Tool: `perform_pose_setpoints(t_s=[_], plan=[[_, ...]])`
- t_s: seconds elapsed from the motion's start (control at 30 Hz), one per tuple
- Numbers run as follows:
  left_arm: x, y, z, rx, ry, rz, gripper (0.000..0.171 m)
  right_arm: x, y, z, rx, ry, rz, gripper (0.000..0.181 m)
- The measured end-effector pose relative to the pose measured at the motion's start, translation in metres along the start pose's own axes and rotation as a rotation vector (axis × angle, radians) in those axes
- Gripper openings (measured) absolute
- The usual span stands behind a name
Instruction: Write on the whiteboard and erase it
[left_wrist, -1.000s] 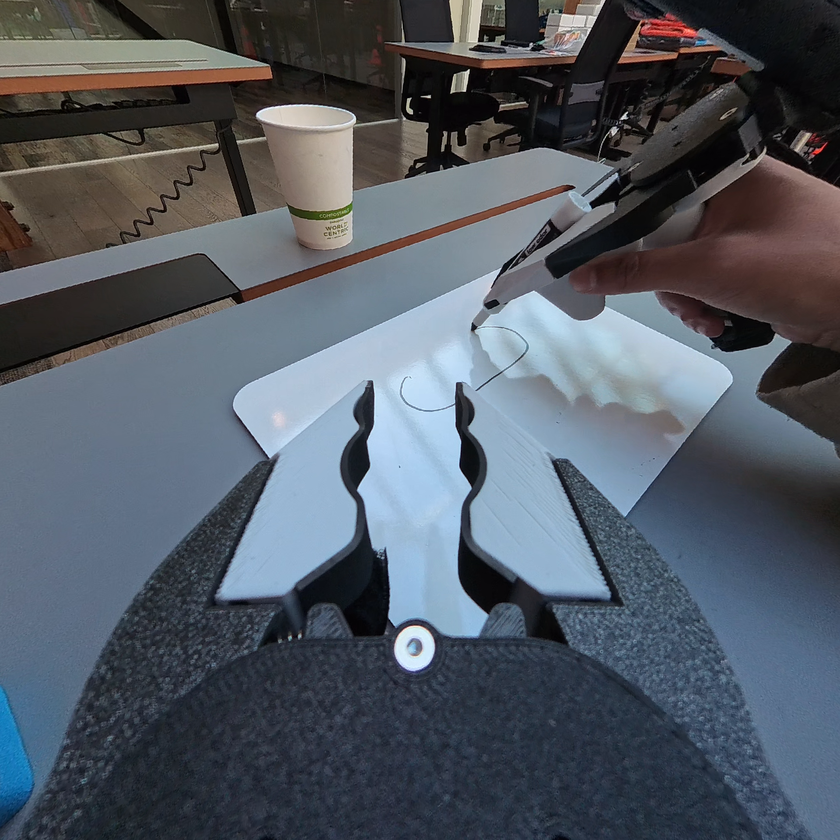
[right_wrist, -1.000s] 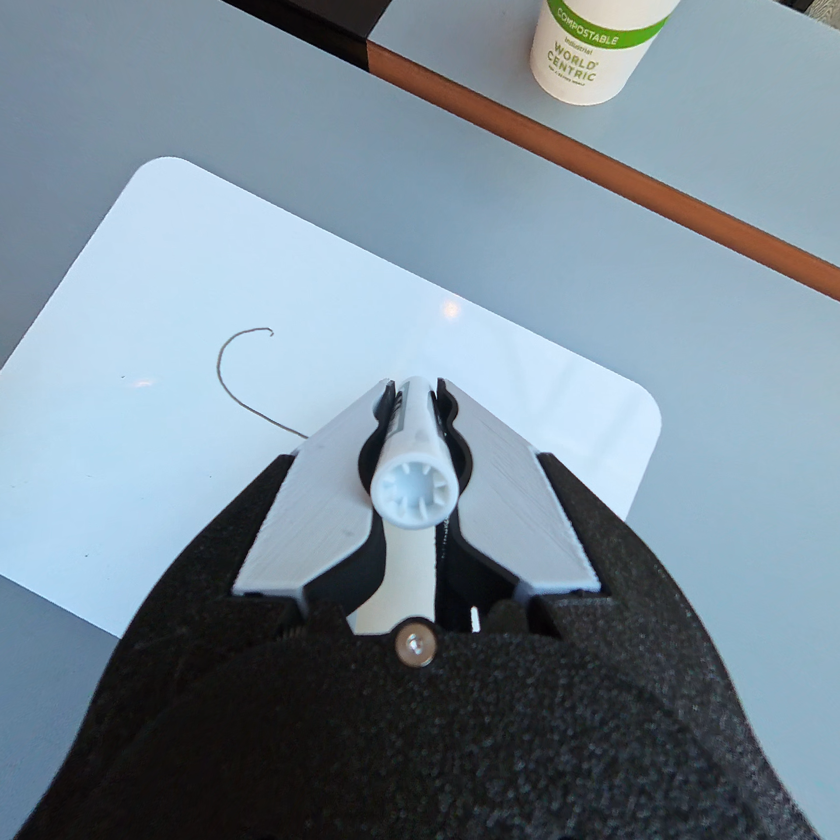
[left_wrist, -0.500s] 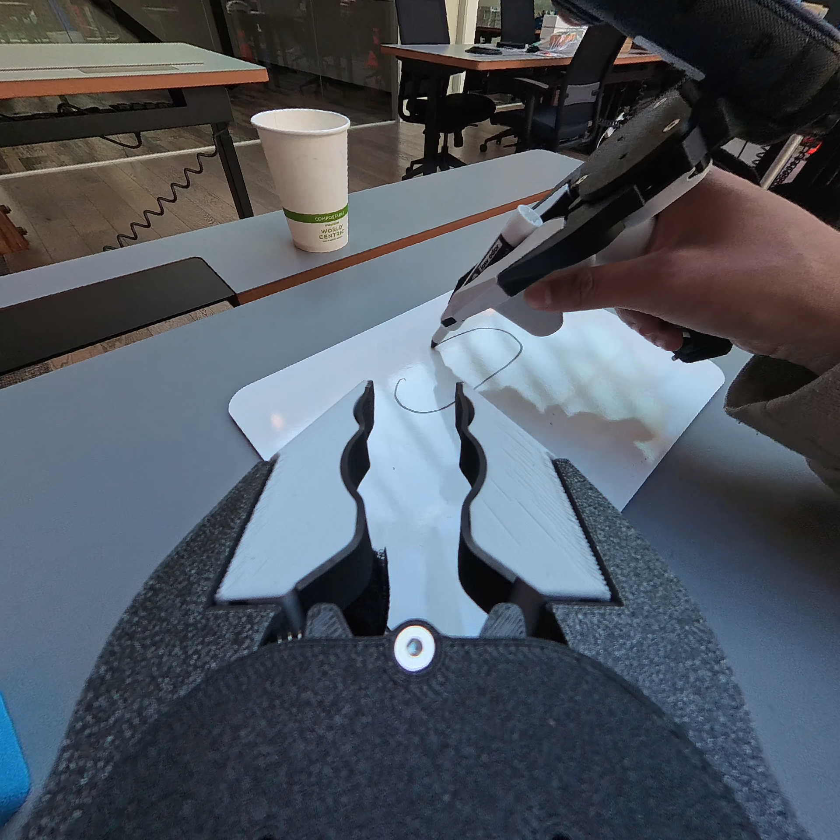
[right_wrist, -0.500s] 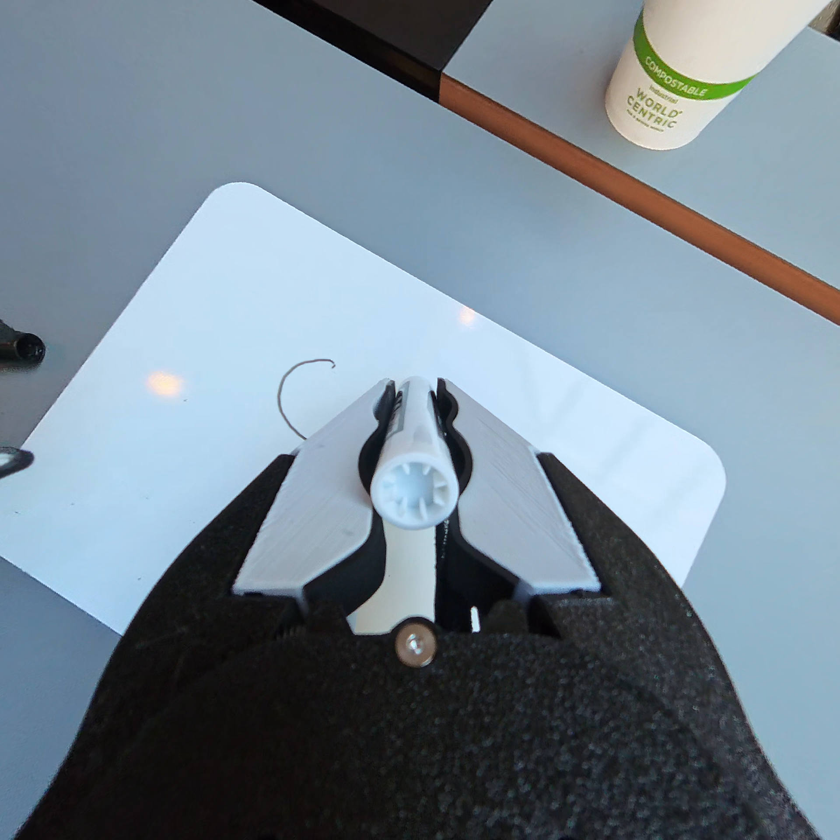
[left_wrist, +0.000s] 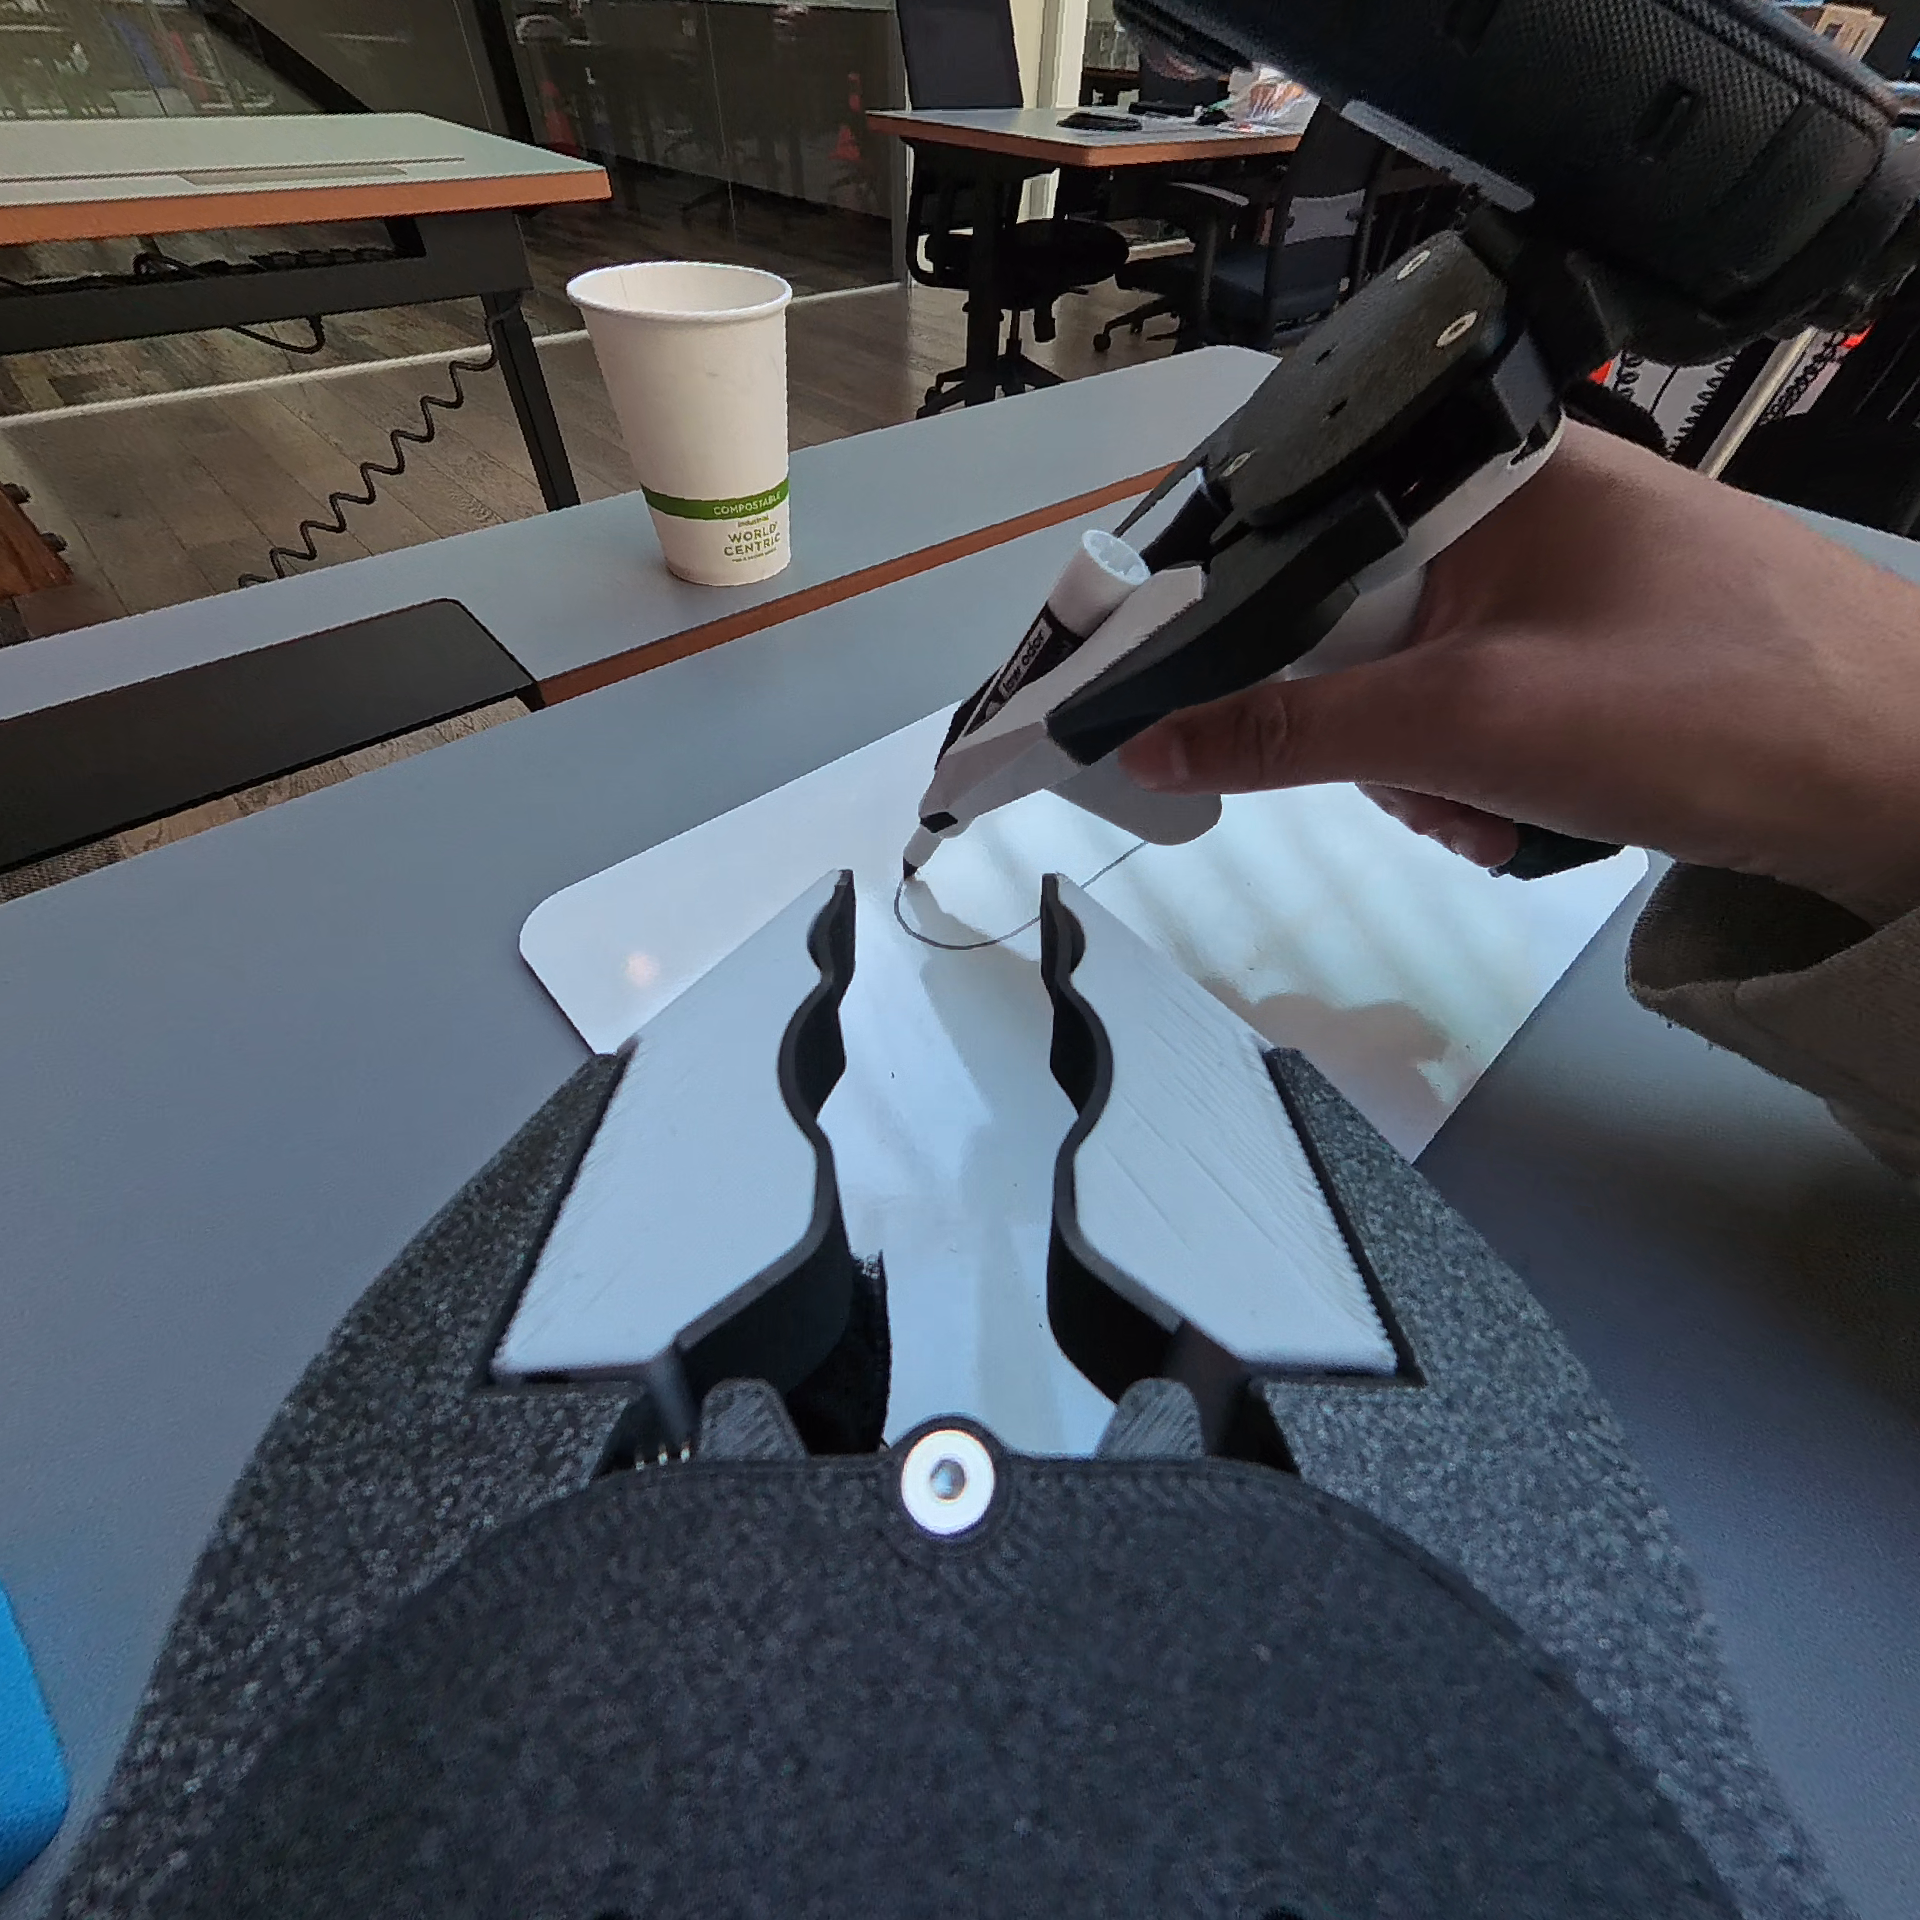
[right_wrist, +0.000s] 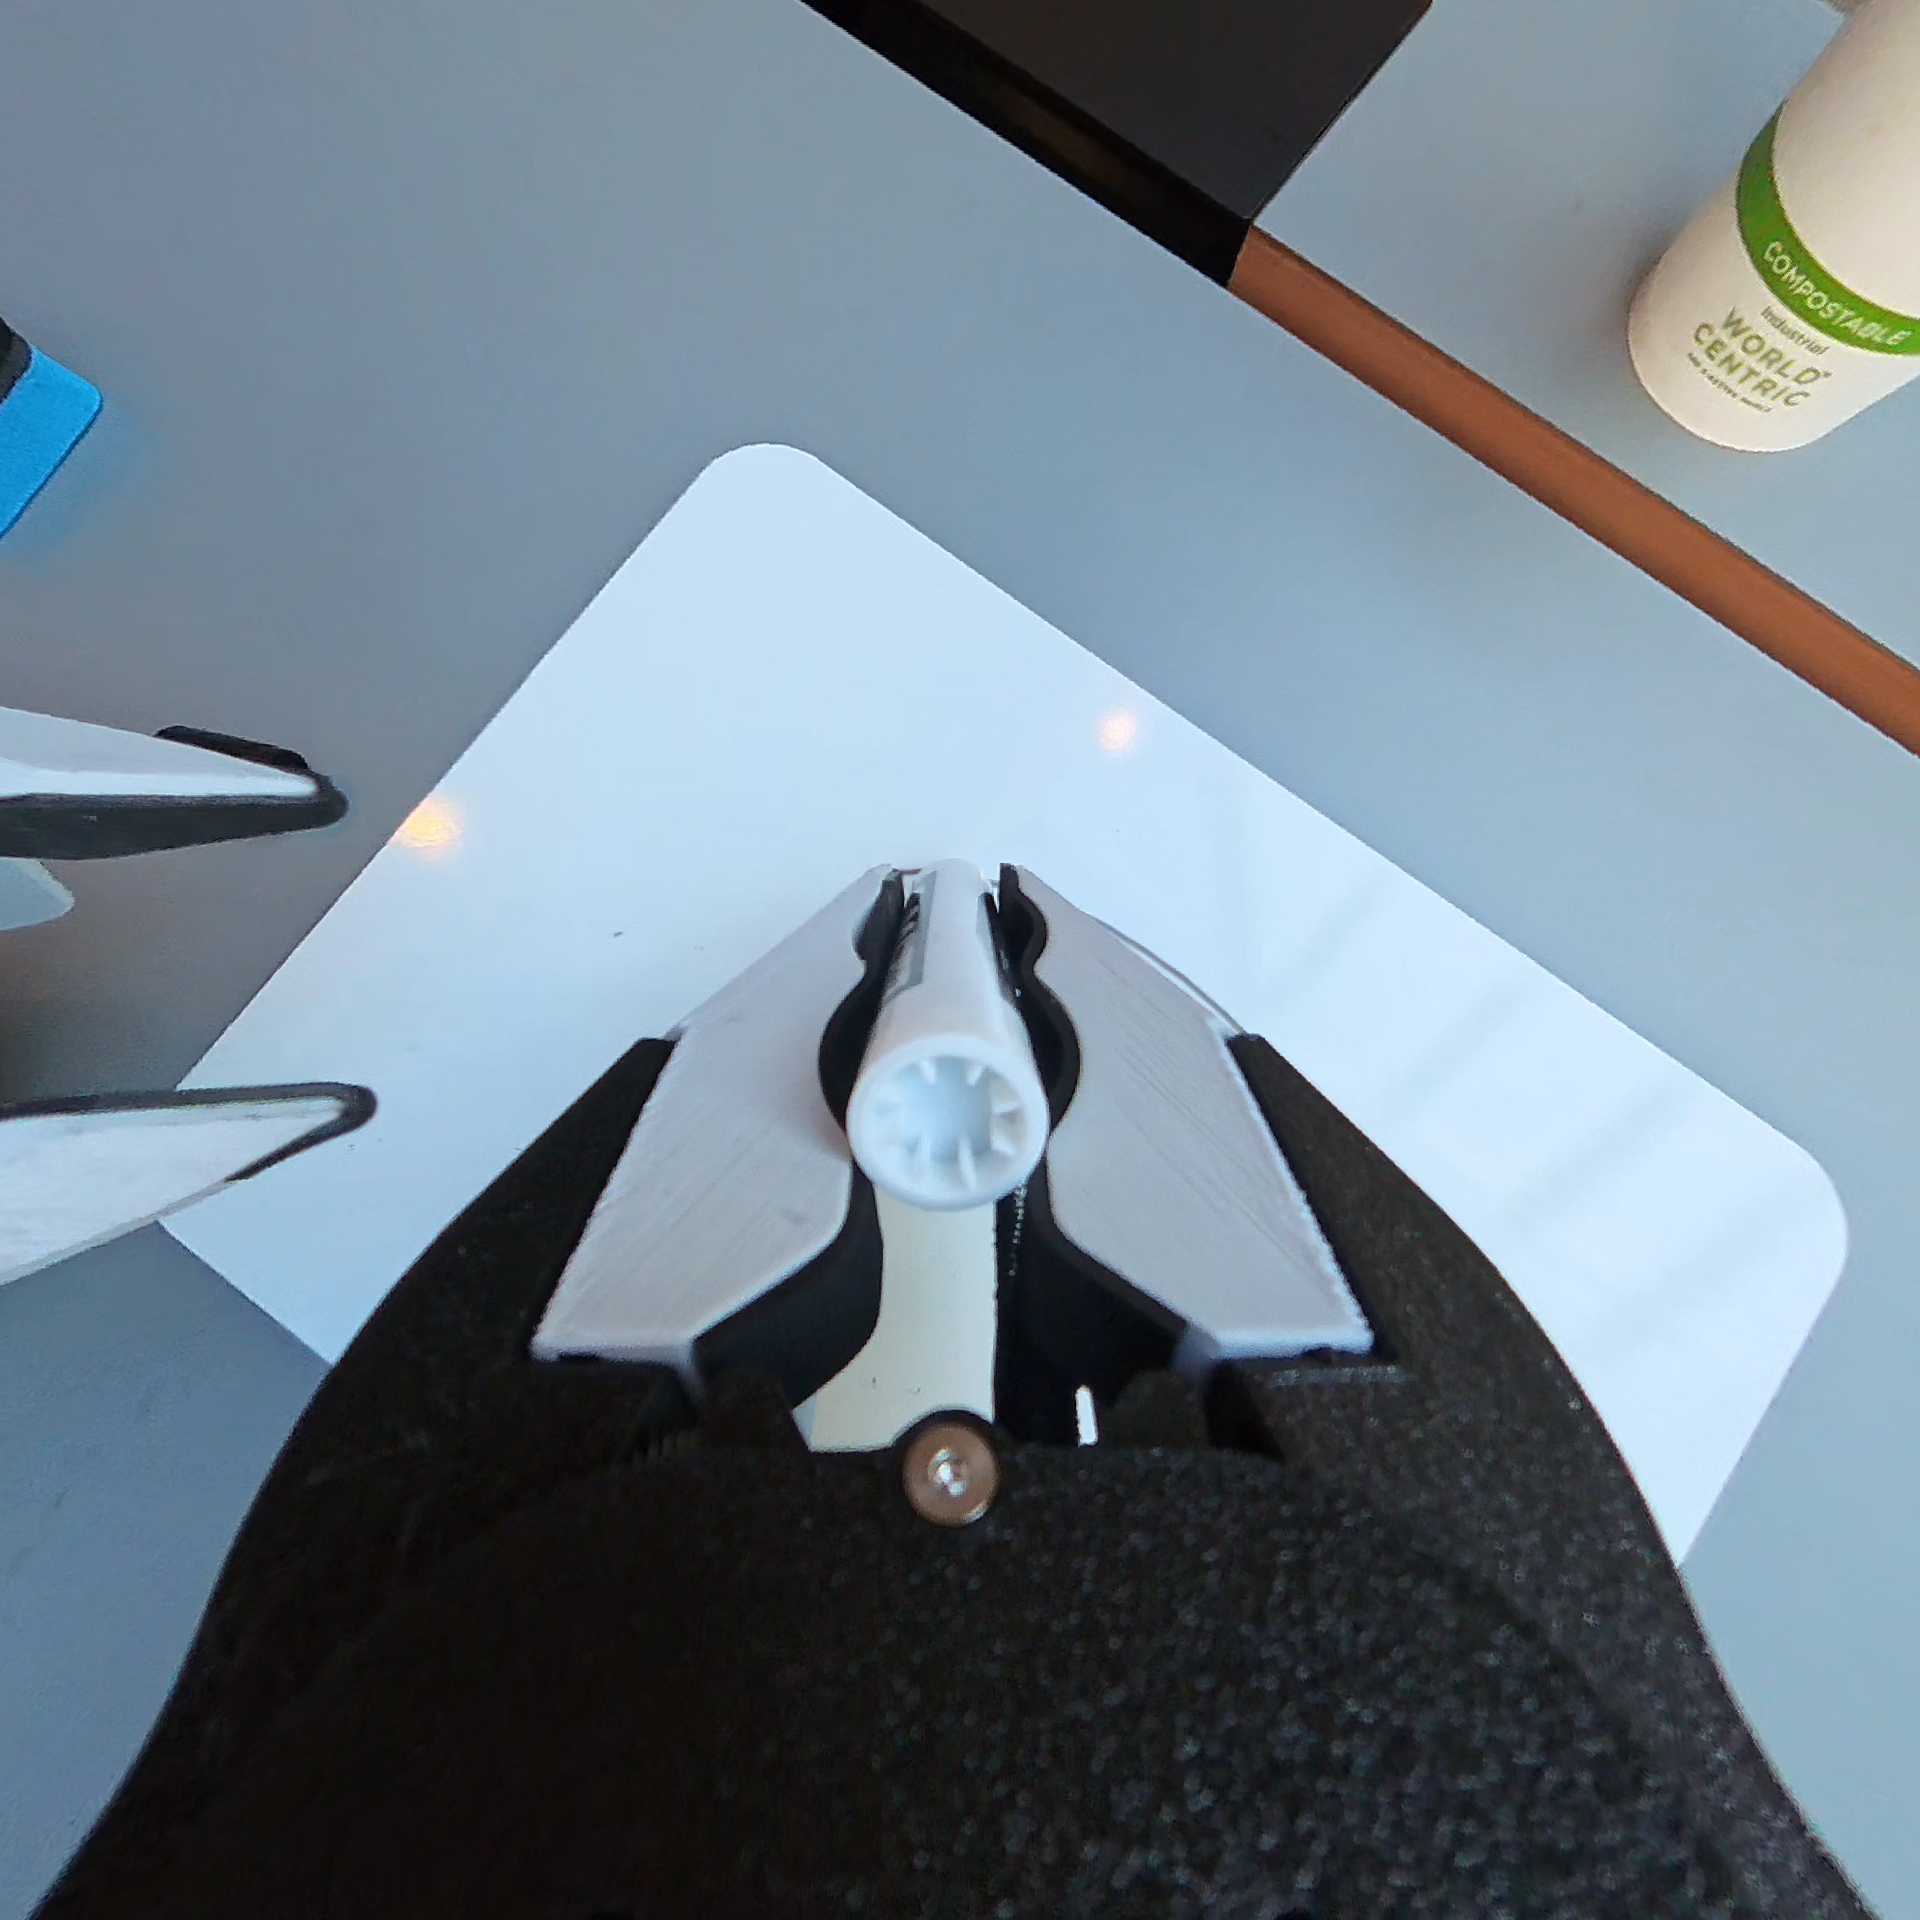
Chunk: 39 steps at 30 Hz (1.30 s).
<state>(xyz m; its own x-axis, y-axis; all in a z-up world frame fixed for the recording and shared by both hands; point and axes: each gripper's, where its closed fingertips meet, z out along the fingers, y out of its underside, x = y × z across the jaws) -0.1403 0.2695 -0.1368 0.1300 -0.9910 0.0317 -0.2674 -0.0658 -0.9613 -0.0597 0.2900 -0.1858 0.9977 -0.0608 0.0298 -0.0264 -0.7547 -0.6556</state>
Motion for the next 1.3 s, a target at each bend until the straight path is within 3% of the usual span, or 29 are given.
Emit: perform_pose_setpoints(t_s=[0.2, 0.33, 0.47, 0.67, 0.87, 1.3], plan=[[0.001, 0.001, 0.001, -0.002, 0.0, 0.008, 0.036, -0.008, -0.002, 0.0, 0.007, -0.006, -0.016, 0.018], [0.001, 0.001, 0.002, -0.005, 0.003, 0.004, 0.036, 0.005, -0.006, -0.032, 0.082, 0.017, 0.02, 0.018], [0.0, 0.001, 0.003, -0.007, 0.003, -0.004, 0.036, 0.026, 0.016, -0.067, 0.128, 0.027, 0.121, 0.019], [-0.001, 0.003, 0.004, -0.013, -0.001, -0.008, 0.036, 0.021, 0.05, -0.094, 0.22, 0.041, 0.205, 0.018], [0.001, 0.002, 0.003, -0.008, -0.007, 0.003, 0.036, 0.013, 0.064, -0.096, 0.244, 0.049, 0.208, 0.018], [0.0, 0.003, 0.0, -0.007, -0.015, -0.014, 0.036, 0.009, 0.057, -0.087, 0.251, 0.023, 0.196, 0.018]])
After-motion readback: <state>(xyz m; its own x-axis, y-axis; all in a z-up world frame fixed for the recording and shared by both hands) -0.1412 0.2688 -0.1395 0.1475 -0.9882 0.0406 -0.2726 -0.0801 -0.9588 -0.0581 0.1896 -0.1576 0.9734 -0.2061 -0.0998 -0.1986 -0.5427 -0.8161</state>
